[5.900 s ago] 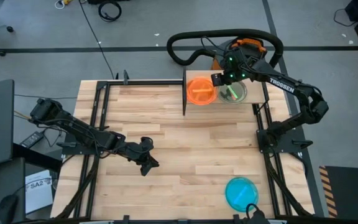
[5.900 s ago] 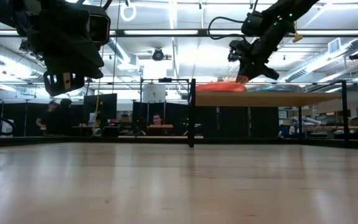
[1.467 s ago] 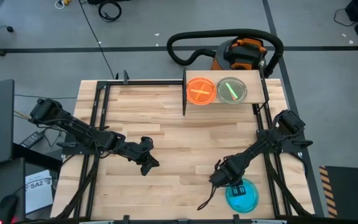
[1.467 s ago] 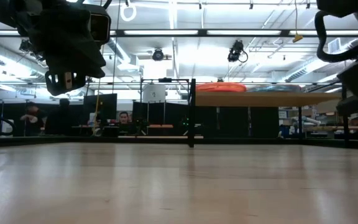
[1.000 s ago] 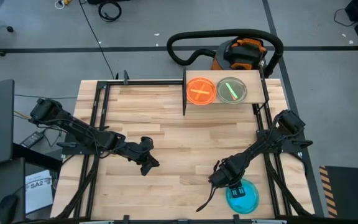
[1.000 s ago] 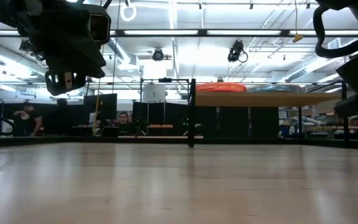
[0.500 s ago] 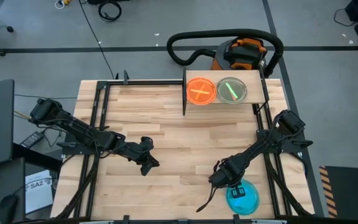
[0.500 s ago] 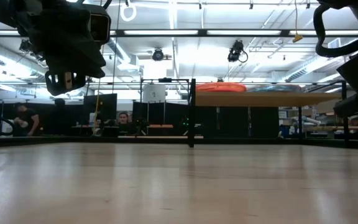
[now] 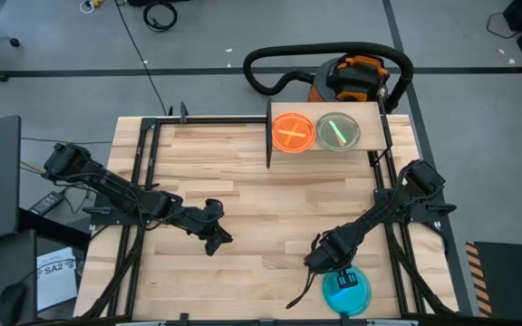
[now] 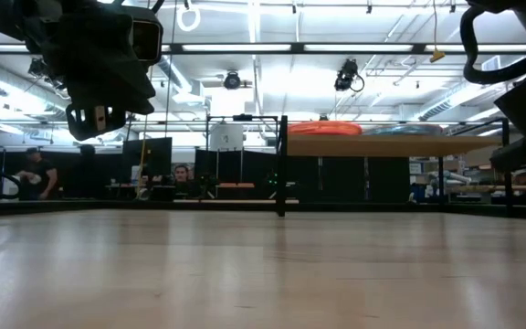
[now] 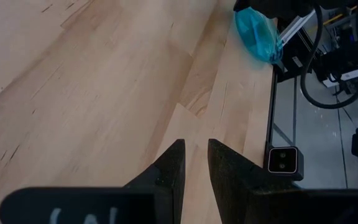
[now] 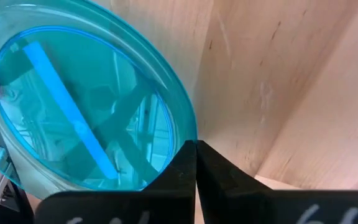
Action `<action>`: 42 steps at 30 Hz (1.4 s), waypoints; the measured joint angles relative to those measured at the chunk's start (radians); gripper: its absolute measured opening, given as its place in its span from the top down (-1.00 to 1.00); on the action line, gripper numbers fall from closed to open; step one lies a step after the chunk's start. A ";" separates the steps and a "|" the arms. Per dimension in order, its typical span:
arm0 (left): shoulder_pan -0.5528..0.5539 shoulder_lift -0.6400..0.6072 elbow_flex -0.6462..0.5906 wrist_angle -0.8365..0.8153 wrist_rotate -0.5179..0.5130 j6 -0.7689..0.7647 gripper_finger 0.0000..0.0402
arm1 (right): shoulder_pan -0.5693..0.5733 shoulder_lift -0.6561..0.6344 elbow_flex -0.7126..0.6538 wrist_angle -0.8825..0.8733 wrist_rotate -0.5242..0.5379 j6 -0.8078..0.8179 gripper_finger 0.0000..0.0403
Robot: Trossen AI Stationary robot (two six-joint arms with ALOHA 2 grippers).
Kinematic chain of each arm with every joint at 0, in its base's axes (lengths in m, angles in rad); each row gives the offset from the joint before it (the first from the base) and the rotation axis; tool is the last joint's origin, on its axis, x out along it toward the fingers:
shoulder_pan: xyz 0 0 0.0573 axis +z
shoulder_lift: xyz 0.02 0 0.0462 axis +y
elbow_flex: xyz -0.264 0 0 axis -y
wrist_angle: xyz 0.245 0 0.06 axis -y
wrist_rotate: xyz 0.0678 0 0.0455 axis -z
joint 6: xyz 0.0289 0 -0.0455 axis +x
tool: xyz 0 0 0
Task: Place and stack plates onto a shelf
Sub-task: Stack the blue plate on top of the green plate on the shelf
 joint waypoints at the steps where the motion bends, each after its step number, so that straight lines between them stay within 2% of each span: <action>1: 0.000 0.000 0.000 0.000 0.000 0.000 0.62 | -0.001 0.000 0.000 0.000 0.000 0.000 0.97; 11: 0.000 0.000 0.000 0.000 0.000 0.000 0.62 | -0.042 0.000 0.006 -0.002 -0.019 -0.001 0.98; 24: 0.000 0.000 0.000 0.000 0.000 0.000 0.62 | -0.128 0.001 0.118 -0.056 -0.018 -0.110 0.98; 35: 0.000 0.000 0.000 0.000 0.000 0.000 0.62 | -0.227 0.001 0.241 -0.174 -0.018 -0.225 0.98; 42: 0.000 0.000 0.000 0.000 0.000 0.000 0.62 | -0.307 0.001 0.376 -0.326 -0.008 -0.336 0.98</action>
